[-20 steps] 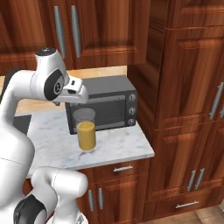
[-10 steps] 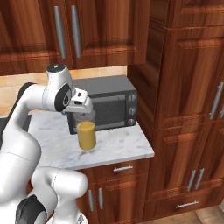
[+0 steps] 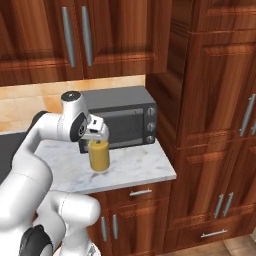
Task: There is a tray on the dining counter. Grab the cup, mug, and pitcher and place them on the tray. The pitcher may be placed next to the tray if it cannot fit the tray.
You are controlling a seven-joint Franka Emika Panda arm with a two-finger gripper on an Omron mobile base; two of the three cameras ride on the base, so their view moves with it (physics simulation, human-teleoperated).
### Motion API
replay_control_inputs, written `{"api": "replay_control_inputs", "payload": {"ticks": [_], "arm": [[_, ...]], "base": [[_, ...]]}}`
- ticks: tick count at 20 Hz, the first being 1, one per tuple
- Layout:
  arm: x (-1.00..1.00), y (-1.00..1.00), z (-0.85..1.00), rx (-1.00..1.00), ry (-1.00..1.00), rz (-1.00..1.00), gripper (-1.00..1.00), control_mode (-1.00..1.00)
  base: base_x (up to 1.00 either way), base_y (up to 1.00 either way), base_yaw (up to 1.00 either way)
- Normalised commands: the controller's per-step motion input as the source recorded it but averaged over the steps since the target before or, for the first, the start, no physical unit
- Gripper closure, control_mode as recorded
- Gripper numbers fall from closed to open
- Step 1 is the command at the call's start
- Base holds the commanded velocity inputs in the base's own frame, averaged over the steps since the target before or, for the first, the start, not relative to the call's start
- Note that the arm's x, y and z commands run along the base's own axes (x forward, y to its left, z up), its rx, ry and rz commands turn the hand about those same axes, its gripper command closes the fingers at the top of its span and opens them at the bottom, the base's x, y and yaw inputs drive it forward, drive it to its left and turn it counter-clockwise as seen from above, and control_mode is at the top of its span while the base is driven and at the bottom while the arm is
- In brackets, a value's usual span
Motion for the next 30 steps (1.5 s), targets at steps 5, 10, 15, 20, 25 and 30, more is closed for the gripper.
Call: {"api": "replay_control_inputs", "payload": {"ticks": [5,10,15,20,25,30], "arm": [[0.31,0.0,-0.37,0.0,0.0,0.0,-1.0,-1.0],[0.31,0.0,-0.28,0.0,0.0,0.0,-1.0,-1.0],[0.2,0.0,-0.23,0.0,0.01,0.0,-1.0,-1.0],[0.0,0.0,-0.11,0.0,0.04,0.0,-1.0,-1.0],[-0.3,0.0,0.0,0.0,-0.04,0.0,-1.0,-1.0],[-0.47,0.0,0.0,0.0,-0.09,0.0,-1.0,-1.0]], "base": [[0.0,0.0,0.0],[0.0,0.0,0.0],[0.0,0.0,0.0],[0.0,0.0,0.0],[0.0,0.0,0.0],[0.0,0.0,0.0]]}}
